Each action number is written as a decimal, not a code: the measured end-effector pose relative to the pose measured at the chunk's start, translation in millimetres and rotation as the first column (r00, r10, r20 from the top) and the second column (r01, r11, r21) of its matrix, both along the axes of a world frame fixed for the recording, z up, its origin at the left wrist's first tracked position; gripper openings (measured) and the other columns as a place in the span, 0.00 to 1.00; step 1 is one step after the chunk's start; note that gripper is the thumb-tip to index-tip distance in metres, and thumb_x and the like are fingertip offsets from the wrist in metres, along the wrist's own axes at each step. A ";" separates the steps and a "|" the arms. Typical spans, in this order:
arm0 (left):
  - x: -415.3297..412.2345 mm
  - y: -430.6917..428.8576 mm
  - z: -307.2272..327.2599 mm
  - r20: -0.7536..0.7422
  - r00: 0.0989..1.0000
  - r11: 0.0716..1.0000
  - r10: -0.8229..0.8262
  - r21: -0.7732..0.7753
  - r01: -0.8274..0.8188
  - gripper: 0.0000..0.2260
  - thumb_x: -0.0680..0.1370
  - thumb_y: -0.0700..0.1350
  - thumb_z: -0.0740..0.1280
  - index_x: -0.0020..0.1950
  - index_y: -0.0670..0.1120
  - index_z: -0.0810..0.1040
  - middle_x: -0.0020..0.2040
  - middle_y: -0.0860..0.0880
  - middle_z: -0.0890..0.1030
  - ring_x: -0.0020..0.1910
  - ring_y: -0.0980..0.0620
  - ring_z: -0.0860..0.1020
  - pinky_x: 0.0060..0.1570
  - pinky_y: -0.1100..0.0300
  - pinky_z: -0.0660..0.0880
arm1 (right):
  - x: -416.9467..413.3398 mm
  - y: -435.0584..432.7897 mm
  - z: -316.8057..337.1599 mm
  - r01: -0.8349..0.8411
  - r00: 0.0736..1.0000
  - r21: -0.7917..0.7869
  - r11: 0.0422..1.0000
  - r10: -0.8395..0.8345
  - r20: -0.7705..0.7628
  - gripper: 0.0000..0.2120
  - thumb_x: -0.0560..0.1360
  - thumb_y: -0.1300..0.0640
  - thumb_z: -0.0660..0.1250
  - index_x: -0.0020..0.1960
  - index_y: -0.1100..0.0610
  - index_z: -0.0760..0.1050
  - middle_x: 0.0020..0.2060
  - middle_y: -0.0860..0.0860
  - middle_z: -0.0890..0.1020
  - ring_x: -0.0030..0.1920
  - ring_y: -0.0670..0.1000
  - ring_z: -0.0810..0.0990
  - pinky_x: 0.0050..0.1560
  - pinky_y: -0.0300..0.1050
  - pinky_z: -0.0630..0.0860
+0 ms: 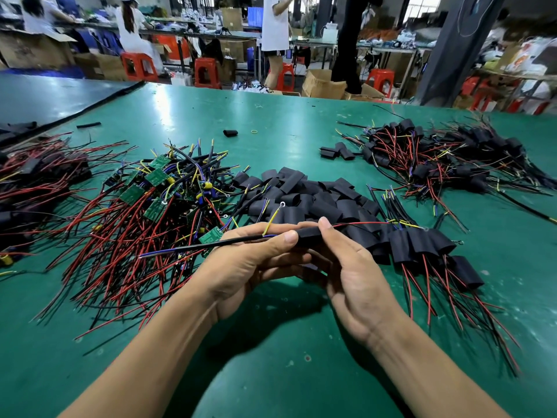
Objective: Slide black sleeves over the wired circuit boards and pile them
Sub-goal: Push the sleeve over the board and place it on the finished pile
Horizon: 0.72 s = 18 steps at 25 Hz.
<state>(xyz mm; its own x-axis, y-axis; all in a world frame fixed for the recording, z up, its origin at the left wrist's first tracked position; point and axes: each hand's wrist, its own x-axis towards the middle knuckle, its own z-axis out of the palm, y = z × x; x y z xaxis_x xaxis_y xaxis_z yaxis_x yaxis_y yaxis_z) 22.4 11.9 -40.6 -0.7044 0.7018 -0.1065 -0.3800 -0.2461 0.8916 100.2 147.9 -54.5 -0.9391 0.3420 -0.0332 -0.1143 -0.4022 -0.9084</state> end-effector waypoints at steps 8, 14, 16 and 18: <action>2.8 1.6 3.3 0.050 0.998 0.999 0.044 -0.021 -0.043 0.12 0.68 0.48 0.74 0.46 0.42 0.86 0.47 0.36 0.85 0.39 0.45 0.86 0.37 0.58 0.82 | 1.1 -2.4 4.8 0.001 1.000 -0.047 0.999 0.000 0.010 0.19 0.73 0.44 0.67 0.54 0.57 0.85 0.50 0.60 0.86 0.43 0.51 0.86 0.42 0.42 0.82; 2.1 1.7 7.8 0.124 0.991 0.999 0.042 -0.015 -0.041 0.09 0.69 0.50 0.71 0.42 0.48 0.88 0.44 0.41 0.86 0.38 0.51 0.86 0.36 0.62 0.81 | 2.9 6.0 8.3 0.071 0.994 -0.092 0.993 -0.078 -0.072 0.12 0.66 0.52 0.75 0.48 0.54 0.86 0.44 0.54 0.86 0.35 0.47 0.82 0.37 0.42 0.80; 1.8 0.9 8.5 0.137 0.990 0.999 0.042 -0.020 -0.040 0.09 0.68 0.51 0.72 0.41 0.48 0.88 0.42 0.43 0.86 0.37 0.51 0.86 0.35 0.62 0.81 | 2.9 5.4 7.9 0.082 0.993 -0.069 0.994 -0.087 -0.076 0.13 0.65 0.53 0.76 0.48 0.54 0.86 0.43 0.53 0.86 0.35 0.46 0.82 0.38 0.42 0.81; 1.4 0.7 9.0 0.162 0.986 1.000 0.027 -0.003 -0.027 0.10 0.67 0.51 0.73 0.42 0.47 0.88 0.43 0.42 0.86 0.37 0.51 0.86 0.35 0.61 0.81 | 2.7 4.6 8.1 0.090 0.992 -0.086 0.992 -0.097 -0.082 0.09 0.66 0.55 0.74 0.46 0.54 0.86 0.42 0.53 0.86 0.34 0.46 0.82 0.36 0.40 0.80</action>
